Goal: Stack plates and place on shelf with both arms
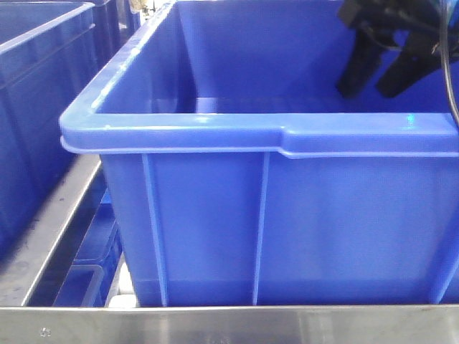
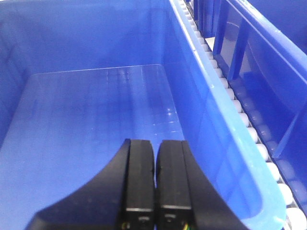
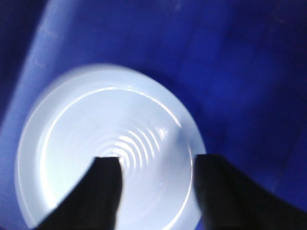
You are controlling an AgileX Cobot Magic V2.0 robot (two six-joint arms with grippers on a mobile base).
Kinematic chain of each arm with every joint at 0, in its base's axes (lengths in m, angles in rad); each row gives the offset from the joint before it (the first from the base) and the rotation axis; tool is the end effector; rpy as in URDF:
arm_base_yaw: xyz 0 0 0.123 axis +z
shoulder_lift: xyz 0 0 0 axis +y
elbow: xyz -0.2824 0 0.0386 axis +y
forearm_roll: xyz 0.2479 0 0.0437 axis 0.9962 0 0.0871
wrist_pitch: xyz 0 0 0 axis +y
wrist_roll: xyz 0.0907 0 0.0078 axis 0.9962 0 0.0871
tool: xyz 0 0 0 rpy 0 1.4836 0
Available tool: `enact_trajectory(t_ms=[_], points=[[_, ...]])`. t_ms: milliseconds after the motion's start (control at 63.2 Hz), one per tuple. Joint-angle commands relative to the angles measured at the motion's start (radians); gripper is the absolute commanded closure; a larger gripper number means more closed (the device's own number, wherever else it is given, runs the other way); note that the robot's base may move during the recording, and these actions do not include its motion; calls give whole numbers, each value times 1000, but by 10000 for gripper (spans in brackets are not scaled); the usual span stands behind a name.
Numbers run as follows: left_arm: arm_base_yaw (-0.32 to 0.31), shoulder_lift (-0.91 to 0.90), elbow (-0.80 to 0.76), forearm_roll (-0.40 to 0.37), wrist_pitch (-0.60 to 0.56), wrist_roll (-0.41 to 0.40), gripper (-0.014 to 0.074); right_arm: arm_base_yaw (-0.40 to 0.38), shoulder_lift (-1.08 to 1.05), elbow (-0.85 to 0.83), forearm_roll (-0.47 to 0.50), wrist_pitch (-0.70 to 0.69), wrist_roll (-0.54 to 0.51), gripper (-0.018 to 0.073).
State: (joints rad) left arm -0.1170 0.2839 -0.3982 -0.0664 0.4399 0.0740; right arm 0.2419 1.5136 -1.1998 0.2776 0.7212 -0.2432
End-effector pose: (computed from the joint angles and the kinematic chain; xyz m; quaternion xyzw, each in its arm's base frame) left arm 0.0687 -0.0107 0.2893 0.0601 0.7836 -0.0429 0.6169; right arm 0.3118 0.0939 0.3004 -0.1576 0.9322 0.1186 0.3036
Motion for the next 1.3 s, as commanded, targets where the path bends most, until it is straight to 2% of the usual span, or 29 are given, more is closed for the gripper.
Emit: enact_trajectory(t_ms=[0, 174, 269, 506, 554, 996, 1281], points=[[-8, 8, -31, -11, -88, -5, 512, -3, -41, -57, 15, -21, -7, 28], [-8, 8, -31, -11, -88, -5, 512, -3, -84, -71, 15, -27, -7, 97], [-8, 8, -31, -11, -88, -5, 512, -3, -134, -71, 15, -25, -7, 183], [-8, 8, -31, -11, -88, -5, 512, -3, -334, -32, 10, -43, -7, 522], [-8, 8, -31, -11, -88, -5, 512, -3, -388, -2, 5, -59, -7, 499], [-8, 8, -31, -11, -90, -5, 512, -3, -982, 449, -6, -237, -7, 503], [-8, 8, -31, -11, -90, -5, 512, -3, -1332, 663, -80, -286, -7, 503]])
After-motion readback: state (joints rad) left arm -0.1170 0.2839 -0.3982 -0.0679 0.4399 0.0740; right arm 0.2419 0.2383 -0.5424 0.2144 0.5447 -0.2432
